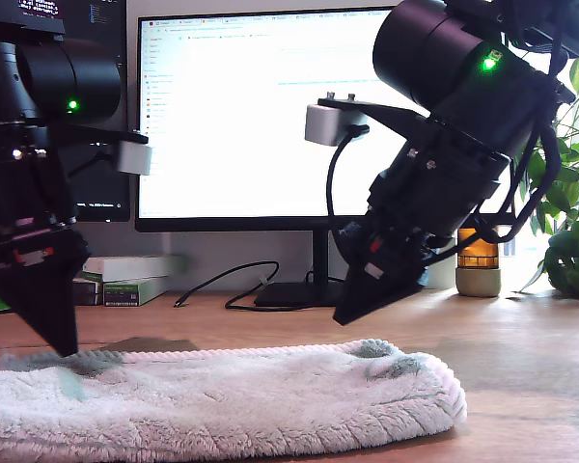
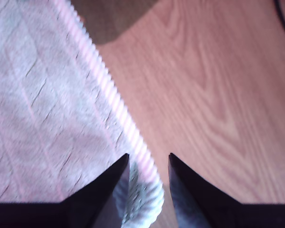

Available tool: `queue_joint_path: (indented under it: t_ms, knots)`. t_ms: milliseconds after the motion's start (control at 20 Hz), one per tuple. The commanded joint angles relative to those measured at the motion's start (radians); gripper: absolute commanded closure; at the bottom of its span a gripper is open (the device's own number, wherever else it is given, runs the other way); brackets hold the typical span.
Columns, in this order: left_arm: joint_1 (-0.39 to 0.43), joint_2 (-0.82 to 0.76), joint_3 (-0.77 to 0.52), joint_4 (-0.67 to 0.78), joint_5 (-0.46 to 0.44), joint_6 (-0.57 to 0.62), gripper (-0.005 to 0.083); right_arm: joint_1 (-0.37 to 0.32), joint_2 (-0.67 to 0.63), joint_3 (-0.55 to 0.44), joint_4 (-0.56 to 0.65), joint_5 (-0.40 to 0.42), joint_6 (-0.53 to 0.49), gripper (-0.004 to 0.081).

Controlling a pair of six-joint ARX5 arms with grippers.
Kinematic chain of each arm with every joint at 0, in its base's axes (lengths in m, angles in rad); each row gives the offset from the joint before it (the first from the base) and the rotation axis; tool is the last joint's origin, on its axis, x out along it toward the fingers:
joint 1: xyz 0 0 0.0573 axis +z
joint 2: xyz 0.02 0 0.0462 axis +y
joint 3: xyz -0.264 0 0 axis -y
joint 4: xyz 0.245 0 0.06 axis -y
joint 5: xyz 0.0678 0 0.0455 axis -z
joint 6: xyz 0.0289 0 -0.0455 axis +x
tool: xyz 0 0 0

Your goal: Fold the tea towel to a neat square and place it to the right

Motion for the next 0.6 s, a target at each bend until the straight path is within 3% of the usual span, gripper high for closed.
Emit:
queue_joint_path:
  t_ms: [0, 150, 300, 350, 550]
  knots:
    - [0.004, 0.016, -0.007, 0.019, -0.002, -0.015, 0.0556, -0.003, 0.01, 0.0, 0.02, 0.0, 0.005, 0.0543]
    - [0.004, 0.008, -0.006, 0.038, 0.003, -0.042, 0.0585, -0.003, 0.01, 0.023, 0.009, -0.001, 0.038, 0.0566]
    - [0.0, -0.025, -0.003, 0.024, 0.051, -0.088, 0.0787, -0.003, 0.01, 0.064, -0.04, -0.004, 0.054, 0.0715]
    - [-0.003, -0.043, -0.003, 0.014, 0.076, -0.109, 0.0793, -0.003, 0.009, 0.074, -0.055, -0.01, 0.065, 0.0788]
    - [-0.018, -0.14, -0.003, 0.014, 0.138, -0.202, 0.0794, -0.003, -0.008, 0.086, -0.126, -0.095, 0.121, 0.0781]
